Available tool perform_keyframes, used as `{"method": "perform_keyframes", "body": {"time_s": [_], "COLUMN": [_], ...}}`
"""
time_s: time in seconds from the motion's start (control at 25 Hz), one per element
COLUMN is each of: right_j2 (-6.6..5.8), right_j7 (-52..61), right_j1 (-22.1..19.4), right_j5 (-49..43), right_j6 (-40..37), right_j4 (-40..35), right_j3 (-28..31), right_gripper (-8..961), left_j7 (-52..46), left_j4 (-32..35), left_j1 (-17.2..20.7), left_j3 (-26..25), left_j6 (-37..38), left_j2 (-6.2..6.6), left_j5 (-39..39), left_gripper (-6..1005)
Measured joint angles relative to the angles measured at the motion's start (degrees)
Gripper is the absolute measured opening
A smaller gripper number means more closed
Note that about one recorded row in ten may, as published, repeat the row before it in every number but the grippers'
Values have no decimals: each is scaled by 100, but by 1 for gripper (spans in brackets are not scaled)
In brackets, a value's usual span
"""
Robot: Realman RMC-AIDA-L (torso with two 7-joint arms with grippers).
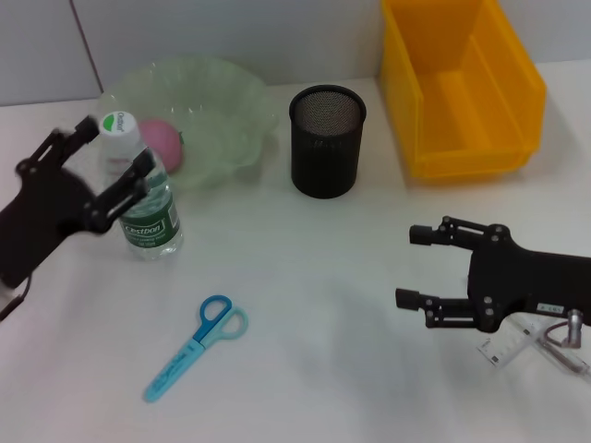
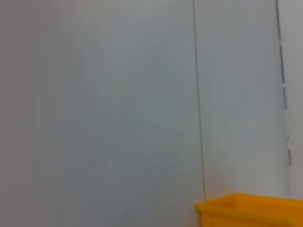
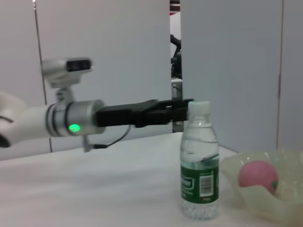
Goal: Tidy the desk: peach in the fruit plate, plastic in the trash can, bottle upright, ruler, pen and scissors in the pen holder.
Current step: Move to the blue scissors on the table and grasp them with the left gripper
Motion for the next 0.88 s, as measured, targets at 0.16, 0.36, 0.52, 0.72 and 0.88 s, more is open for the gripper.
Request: {"method": "perform_keyframes", "body": {"time_s": [0.16, 0.36, 0.52, 0.72, 0.88], "right_j2": [-10, -75, -85, -105, -115], "right_j7": [152, 380, 448, 501, 515], "right_j1": [90, 182, 209, 259, 295], "right_j5": [-10, -31, -35, -49, -61], "right_j6": [41, 72, 70, 84, 132], "right_j4": [0, -103, -193, -212, -254], "right_j3": [127, 95, 67, 57, 56], "right_gripper": [815, 815, 815, 815, 815], "left_j7": [12, -19, -128, -530, -1010], "left_j4": [7, 69, 280, 876, 1438], "left_j1": [430, 851, 1036, 1328, 1493], "left_j3": [64, 477, 888, 1481, 1713], "left_j6": [753, 1326, 1435, 1387, 1147], "left_j2": [6, 14, 19, 5, -11], "left_j5": [52, 65, 65, 68, 56], "left_gripper": [806, 805, 804, 803, 802]}}
